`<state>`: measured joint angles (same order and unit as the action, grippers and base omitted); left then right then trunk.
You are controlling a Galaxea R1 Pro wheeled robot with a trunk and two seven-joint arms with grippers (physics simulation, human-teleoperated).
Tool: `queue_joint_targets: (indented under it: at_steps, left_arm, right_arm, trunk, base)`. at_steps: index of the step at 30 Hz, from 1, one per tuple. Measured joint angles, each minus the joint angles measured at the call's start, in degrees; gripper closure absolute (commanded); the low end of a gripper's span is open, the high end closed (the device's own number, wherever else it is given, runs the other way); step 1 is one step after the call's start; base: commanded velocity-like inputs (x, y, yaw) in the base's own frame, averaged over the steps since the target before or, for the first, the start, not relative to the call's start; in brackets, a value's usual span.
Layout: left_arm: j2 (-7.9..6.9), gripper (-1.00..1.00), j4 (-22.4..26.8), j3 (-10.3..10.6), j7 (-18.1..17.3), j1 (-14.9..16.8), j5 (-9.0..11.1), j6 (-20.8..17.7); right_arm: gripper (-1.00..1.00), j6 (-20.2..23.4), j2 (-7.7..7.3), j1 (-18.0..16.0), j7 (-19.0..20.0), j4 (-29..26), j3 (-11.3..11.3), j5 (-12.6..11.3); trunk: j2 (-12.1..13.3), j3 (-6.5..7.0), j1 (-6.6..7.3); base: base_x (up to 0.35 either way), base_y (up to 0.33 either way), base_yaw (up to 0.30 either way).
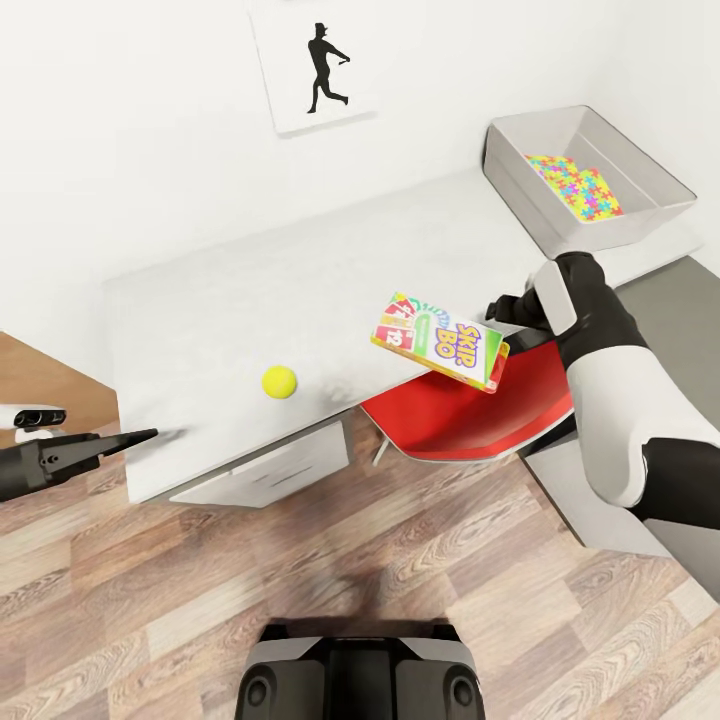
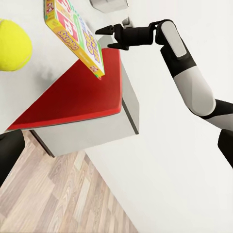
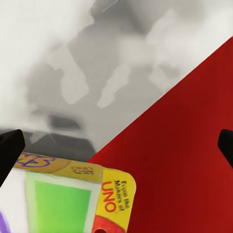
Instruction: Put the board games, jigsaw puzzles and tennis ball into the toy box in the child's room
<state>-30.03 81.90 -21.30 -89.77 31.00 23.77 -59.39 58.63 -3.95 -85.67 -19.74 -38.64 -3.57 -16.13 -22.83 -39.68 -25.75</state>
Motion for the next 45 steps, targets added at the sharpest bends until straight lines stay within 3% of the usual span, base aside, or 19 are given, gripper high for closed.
queue_joint_targets:
  at_steps: [33,45]
  left_arm:
    - [0.02,-1.00,0.0,0.1,0.0,0.0,0.0,0.0]
    - [-0.01,-1.00,0.0,0.0,0.0,0.0,0.0,0.0]
  right_arm:
    - [-1.00,-0.4,-0.06,0.2,-0.1,0.0,-0.1,0.0]
    - [-1.00,-0.8,-0.20,0.3,-0.1,0.1,-1.6,0.0]
  trunk:
    - [0.0,0.00,0.00]
    - [0.0,0.00,0.00]
  base:
    - [0.000,0.000,0.000]
    - [0.000,0.000,0.000]
